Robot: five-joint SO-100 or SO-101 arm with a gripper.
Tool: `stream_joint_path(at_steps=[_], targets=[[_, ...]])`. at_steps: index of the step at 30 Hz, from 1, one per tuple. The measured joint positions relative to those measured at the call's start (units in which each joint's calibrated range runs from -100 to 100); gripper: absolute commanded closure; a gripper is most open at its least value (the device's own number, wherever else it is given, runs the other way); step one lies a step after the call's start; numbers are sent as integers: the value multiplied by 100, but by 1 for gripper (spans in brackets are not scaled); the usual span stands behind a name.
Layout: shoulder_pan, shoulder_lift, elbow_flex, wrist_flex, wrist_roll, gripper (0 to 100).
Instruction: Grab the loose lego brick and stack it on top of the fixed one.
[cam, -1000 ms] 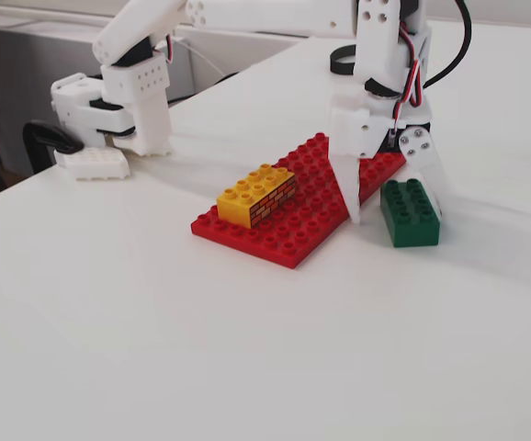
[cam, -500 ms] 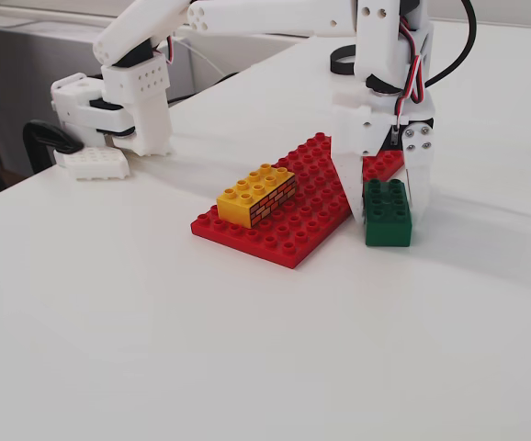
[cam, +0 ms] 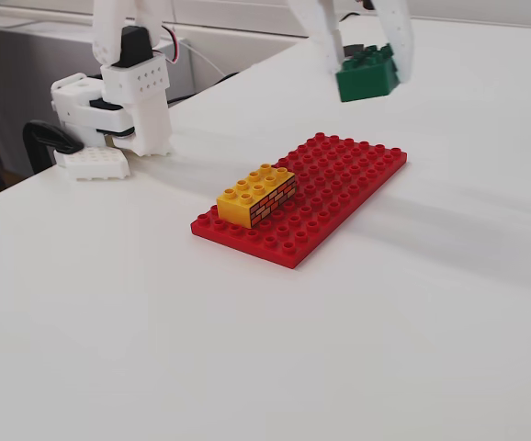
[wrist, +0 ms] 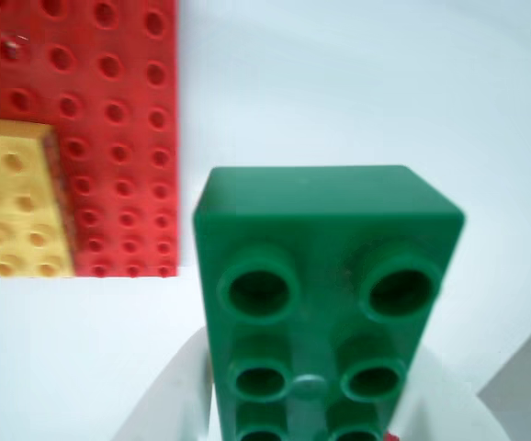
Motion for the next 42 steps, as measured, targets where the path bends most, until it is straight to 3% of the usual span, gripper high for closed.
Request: stream_joint_path(at_steps=[7, 16, 26, 42], targets=[[475, -1597, 2774, -415, -78, 88], [645, -2361, 5223, -1606, -5, 88], [653, -2369, 6330, -2496, -10, 88], [1068, -2386, 6529, -2694, 57, 88]])
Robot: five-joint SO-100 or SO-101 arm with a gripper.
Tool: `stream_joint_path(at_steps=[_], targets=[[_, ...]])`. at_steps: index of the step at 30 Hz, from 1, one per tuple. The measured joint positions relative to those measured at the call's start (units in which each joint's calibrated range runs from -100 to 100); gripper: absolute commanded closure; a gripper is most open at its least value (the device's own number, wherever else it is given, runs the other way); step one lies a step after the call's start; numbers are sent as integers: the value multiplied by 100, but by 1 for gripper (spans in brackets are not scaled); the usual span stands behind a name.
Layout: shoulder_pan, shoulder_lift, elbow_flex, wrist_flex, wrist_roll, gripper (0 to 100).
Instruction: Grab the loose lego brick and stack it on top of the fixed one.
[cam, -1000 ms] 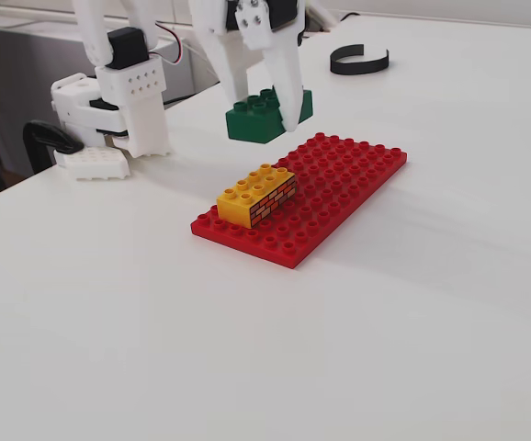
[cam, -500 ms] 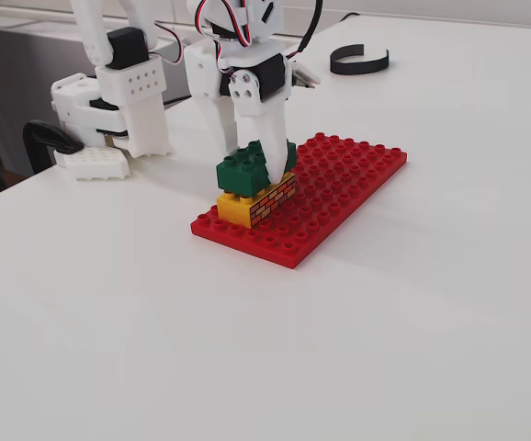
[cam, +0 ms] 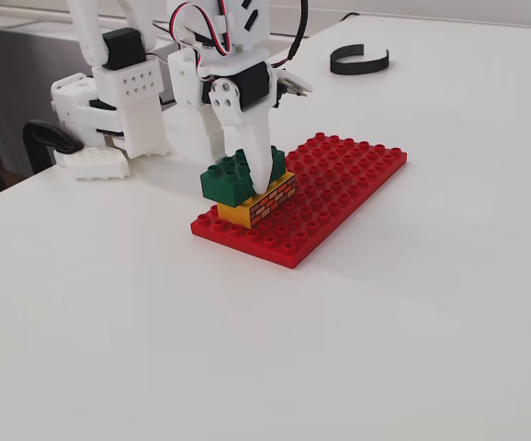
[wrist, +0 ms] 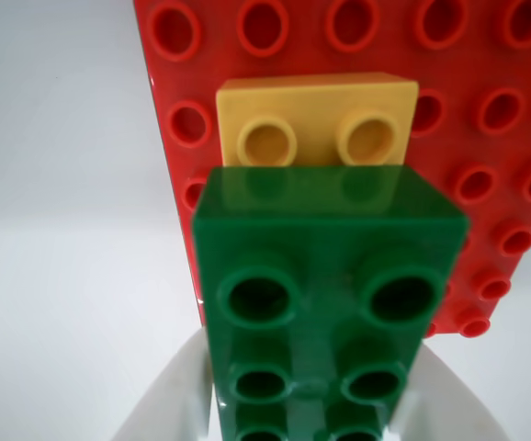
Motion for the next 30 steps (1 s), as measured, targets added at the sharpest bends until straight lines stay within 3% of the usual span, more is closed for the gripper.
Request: stream_joint_path(at_steps=[21, 30], targets=[[-349, -59, 216, -164, -78, 86], [-460, -76, 279, -199, -62, 48]])
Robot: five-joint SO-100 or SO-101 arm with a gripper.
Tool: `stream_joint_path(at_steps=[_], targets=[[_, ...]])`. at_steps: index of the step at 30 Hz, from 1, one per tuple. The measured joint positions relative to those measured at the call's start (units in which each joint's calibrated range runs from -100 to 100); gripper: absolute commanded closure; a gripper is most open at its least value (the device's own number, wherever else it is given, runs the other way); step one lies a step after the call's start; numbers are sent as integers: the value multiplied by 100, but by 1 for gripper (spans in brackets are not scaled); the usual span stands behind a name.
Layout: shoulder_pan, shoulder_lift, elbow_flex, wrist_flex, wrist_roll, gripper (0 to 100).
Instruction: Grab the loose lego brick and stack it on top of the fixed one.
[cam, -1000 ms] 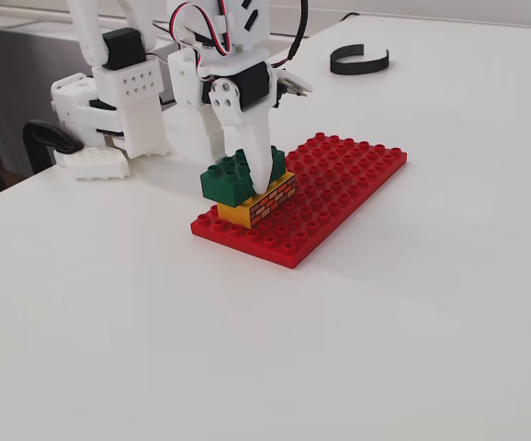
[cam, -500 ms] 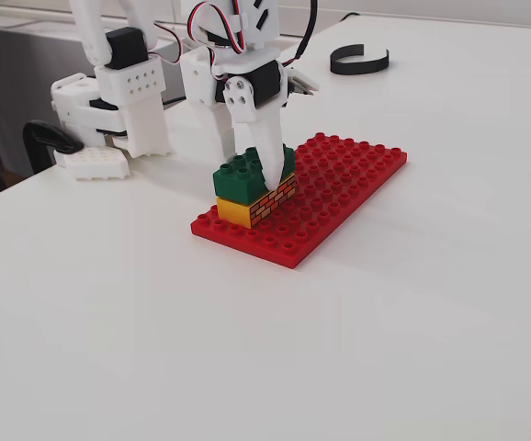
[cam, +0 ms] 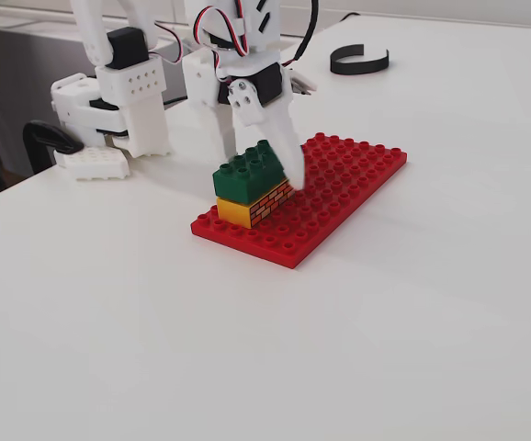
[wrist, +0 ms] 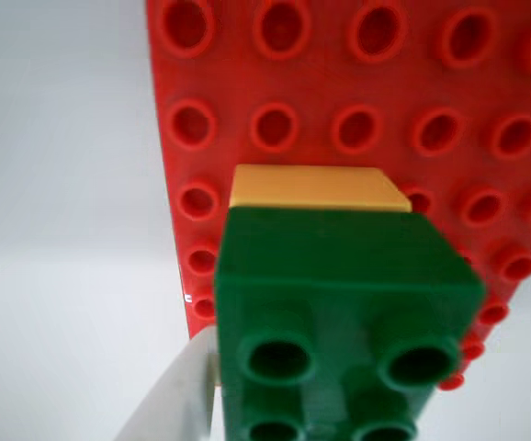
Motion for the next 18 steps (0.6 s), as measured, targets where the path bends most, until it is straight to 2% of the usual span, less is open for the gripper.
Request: stream_joint_path(at_steps=[9, 18], targets=[[30, 8, -9, 181, 10, 46], [-134, -68, -1027, 1347, 10, 47]])
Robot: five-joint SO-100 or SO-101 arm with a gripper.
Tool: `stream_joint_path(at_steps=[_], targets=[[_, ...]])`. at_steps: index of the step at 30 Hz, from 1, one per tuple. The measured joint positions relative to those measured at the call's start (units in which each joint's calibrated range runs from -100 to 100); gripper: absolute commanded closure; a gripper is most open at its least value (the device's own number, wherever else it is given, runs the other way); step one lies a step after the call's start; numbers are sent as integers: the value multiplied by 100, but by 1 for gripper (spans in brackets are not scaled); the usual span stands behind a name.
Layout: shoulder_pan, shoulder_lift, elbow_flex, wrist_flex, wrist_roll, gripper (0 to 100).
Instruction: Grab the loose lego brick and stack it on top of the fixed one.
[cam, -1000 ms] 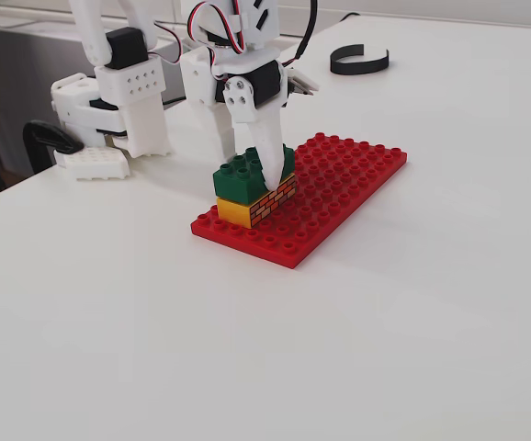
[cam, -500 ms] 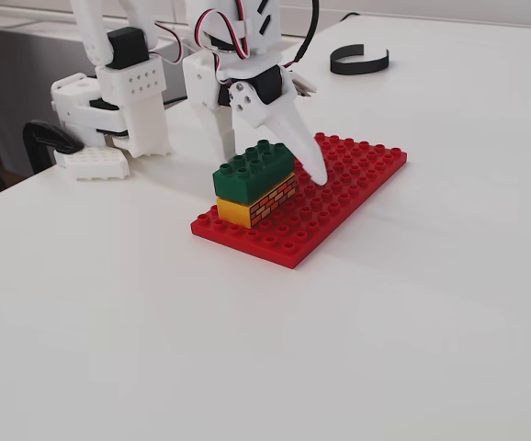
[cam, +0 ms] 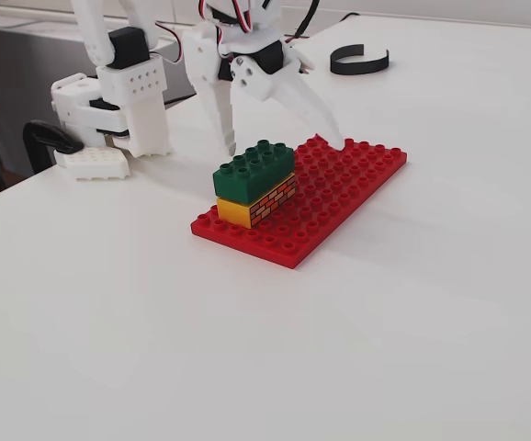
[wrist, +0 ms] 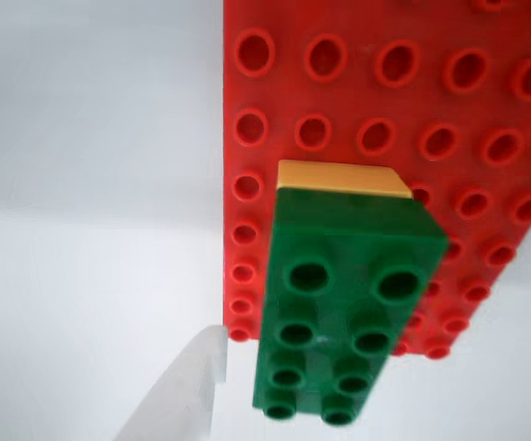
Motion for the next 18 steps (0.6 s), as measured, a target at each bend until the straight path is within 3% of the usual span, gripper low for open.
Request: stream_joint_path(at_steps=[2, 6, 7, 9, 18], targets=[[-22, -204, -468, 406, 0, 56], [-482, -875, -1495, 1339, -21, 96], [-579, -1121, -1648, 1425, -26, 100], [-690, -1673, -1756, 1511, -36, 95], [-1187, -5308, -468, 1140, -31, 99]])
